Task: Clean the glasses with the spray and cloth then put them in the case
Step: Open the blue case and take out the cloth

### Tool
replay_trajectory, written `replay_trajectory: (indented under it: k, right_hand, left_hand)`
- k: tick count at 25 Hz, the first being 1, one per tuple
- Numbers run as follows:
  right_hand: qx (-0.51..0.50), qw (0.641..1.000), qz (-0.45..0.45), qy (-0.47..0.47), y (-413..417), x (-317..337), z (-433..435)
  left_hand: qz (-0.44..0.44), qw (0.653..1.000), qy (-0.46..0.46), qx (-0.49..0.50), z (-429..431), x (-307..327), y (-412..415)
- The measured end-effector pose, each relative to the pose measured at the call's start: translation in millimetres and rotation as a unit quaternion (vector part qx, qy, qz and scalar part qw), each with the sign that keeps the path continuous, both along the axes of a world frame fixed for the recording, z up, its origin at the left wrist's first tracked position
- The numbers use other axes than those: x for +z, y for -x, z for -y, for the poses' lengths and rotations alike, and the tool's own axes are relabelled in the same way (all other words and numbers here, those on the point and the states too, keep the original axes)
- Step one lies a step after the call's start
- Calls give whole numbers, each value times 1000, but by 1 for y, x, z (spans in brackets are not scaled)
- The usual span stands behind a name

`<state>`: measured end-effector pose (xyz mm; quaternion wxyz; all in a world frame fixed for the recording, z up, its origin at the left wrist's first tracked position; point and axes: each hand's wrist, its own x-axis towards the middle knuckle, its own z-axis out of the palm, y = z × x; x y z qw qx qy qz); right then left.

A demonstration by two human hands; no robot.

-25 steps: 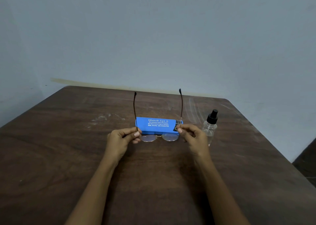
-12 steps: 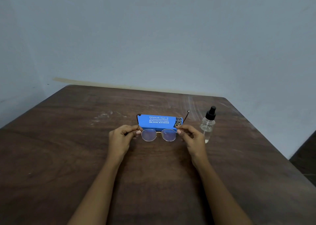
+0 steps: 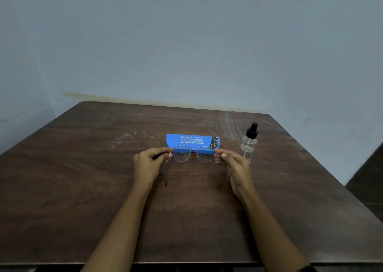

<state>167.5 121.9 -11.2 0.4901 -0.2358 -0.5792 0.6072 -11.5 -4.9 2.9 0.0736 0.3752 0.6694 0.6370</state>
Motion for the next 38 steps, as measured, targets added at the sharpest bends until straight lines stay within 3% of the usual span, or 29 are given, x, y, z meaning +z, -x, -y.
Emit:
replay_trajectory:
  k: [30, 38]
  right_hand:
    - [10, 995, 94, 23, -5, 5, 12]
    - [6, 995, 102, 20, -4, 8, 12]
  left_hand:
    - [-44, 997, 68, -16, 5, -4, 1]
    - [16, 999, 43, -5, 0, -5, 1]
